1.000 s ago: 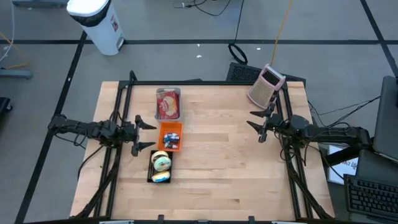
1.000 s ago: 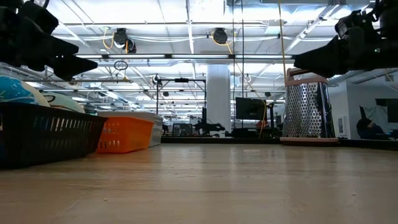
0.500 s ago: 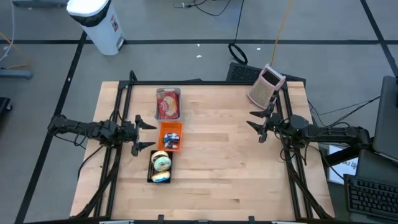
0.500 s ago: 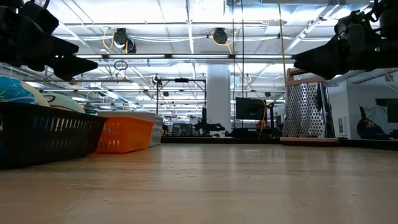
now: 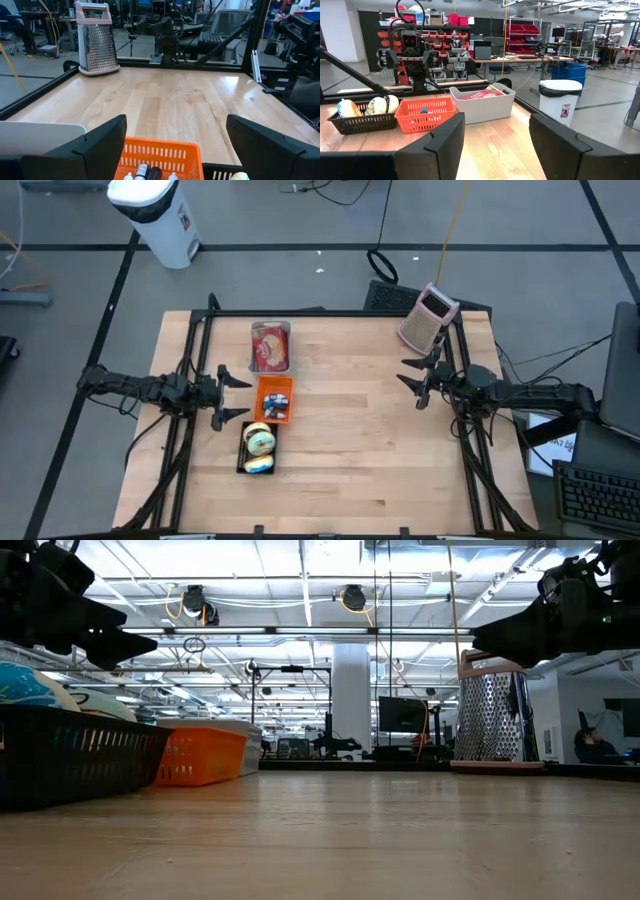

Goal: Pick & Place Food Item
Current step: Return to Home Position

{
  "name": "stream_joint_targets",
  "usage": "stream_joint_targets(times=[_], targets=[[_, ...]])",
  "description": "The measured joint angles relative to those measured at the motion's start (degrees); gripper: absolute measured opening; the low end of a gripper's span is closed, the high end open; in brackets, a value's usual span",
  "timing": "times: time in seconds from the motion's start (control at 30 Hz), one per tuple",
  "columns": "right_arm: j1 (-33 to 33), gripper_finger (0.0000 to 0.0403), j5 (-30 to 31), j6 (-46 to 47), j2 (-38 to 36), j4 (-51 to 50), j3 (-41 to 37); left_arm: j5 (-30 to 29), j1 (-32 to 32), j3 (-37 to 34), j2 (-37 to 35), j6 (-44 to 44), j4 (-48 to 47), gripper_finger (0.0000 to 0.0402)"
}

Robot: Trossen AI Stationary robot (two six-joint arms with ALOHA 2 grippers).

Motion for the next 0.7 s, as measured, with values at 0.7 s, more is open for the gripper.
stream_joint_targets(times=[0.7], targets=[[0.0,0.0210,0.0,0.0,0.0,0.0,0.0,0.0,0.0,0.0,0.0,0.0,0.0,0.0347]])
